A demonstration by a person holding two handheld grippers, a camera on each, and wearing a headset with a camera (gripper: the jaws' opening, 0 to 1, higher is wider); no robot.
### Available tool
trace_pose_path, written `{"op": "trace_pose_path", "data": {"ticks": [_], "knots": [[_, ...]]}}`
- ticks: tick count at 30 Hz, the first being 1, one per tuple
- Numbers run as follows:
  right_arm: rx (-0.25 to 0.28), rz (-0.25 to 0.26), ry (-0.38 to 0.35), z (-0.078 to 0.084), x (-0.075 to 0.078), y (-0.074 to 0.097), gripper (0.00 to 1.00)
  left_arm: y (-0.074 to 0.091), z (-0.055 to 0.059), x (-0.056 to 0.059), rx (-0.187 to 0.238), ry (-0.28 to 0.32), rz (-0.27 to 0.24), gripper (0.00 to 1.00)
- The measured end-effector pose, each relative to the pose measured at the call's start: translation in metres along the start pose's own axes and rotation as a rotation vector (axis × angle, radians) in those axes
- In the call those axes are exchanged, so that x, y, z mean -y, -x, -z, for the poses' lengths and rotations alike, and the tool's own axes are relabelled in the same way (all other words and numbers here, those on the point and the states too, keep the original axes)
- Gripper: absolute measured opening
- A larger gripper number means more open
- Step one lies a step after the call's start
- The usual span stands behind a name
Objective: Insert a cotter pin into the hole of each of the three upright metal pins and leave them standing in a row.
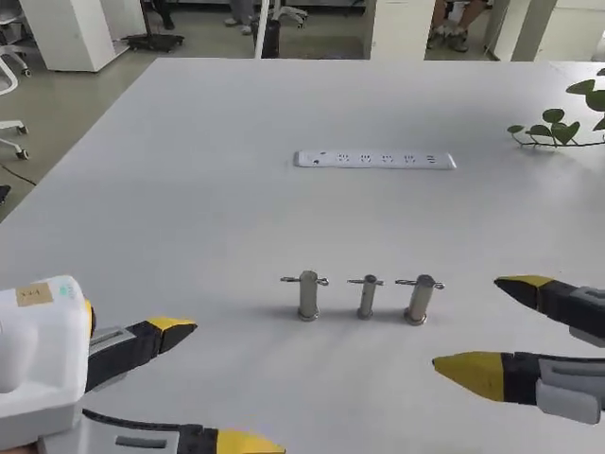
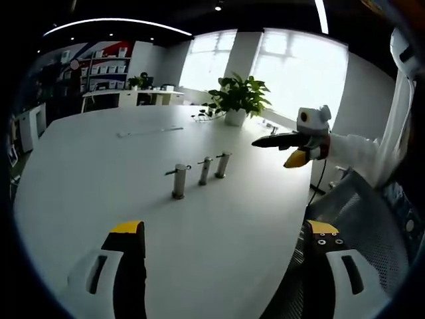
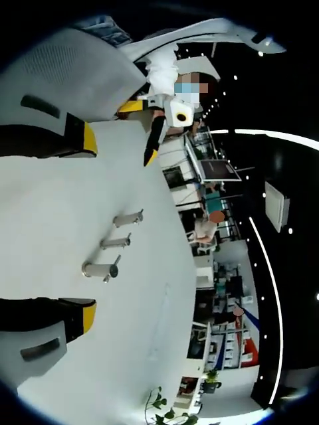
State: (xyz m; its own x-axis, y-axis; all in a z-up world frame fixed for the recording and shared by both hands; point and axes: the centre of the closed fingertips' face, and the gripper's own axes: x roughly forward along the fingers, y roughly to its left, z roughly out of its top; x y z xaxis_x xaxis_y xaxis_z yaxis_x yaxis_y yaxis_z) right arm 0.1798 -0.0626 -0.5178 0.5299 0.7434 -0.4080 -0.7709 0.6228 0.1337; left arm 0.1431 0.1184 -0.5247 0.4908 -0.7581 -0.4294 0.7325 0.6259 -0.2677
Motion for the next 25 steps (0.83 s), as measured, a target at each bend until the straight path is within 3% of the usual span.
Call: {"op": "trace_pose_path", "data": {"ticks": [2,8,18,25], "knots": [[-0.017,0.016,-0.020,0.009,-0.004,0.002,0.87,-0.001,-0.003,0.001,0.006,0.005,0.004,0.99],[0.015,0.080,-0.114,0.016,-0.003,0.011,0.92,-0.001,-0.011,0.002,0.027,0.002,0.006,0.99],[-0.004,0.104,-0.127,0.020,0.002,0.013,0.96,0.006,-0.007,-0.001,0.024,0.020,-0.027,0.99],[-0.041,0.084,-0.129,0.024,-0.001,0.012,0.98,0.010,-0.001,0.002,0.009,0.036,-0.039,0.99]]}}
